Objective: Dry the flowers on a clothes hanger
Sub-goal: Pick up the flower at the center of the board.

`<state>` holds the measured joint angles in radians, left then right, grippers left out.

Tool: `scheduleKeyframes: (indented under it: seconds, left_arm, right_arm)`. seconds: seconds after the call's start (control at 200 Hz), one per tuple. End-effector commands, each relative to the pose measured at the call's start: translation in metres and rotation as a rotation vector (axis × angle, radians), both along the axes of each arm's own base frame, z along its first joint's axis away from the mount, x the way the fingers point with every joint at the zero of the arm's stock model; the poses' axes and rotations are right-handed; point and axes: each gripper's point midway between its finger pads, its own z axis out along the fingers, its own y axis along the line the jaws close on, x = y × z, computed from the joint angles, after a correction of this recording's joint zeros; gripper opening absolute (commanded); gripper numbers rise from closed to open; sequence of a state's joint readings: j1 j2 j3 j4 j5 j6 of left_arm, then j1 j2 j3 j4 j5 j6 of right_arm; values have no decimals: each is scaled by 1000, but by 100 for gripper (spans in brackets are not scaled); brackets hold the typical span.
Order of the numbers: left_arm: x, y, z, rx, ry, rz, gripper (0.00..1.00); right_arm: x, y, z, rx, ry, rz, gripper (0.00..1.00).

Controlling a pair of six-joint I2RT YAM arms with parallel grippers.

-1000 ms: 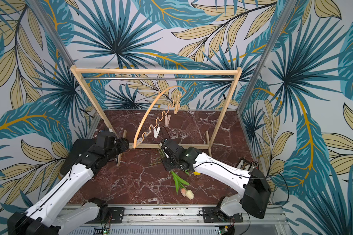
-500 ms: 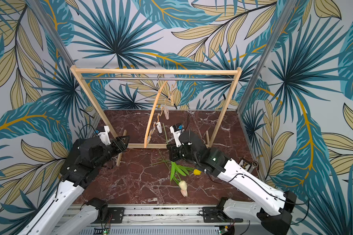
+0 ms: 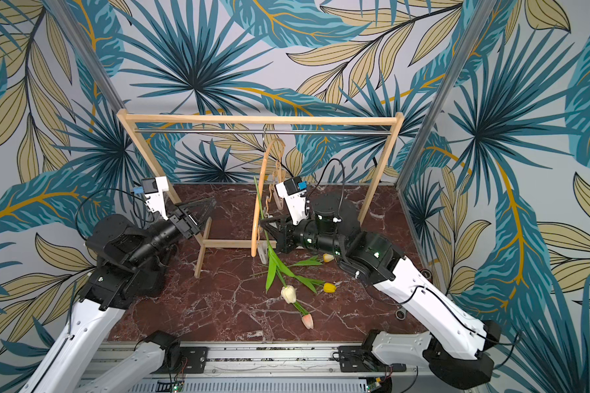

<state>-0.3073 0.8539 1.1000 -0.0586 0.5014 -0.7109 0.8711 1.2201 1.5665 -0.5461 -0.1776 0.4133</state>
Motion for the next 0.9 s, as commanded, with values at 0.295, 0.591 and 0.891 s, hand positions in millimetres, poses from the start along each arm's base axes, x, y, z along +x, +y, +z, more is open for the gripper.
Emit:
scheduleKeyframes:
  seconds: [0.295,0.591,0.891]
  left_arm:
    - [-21,-38,26,-2,-63,-260,57]
    - [-24,-47,23,-21,-49,-329,36]
    - [-21,-48,18,-32,-33,-325,0]
  right_arm:
    - [-13,47,22,48,11,194,0]
    - [-11,63,17,30,25,225,0]
    - [-9,60,14,39,31,196,1]
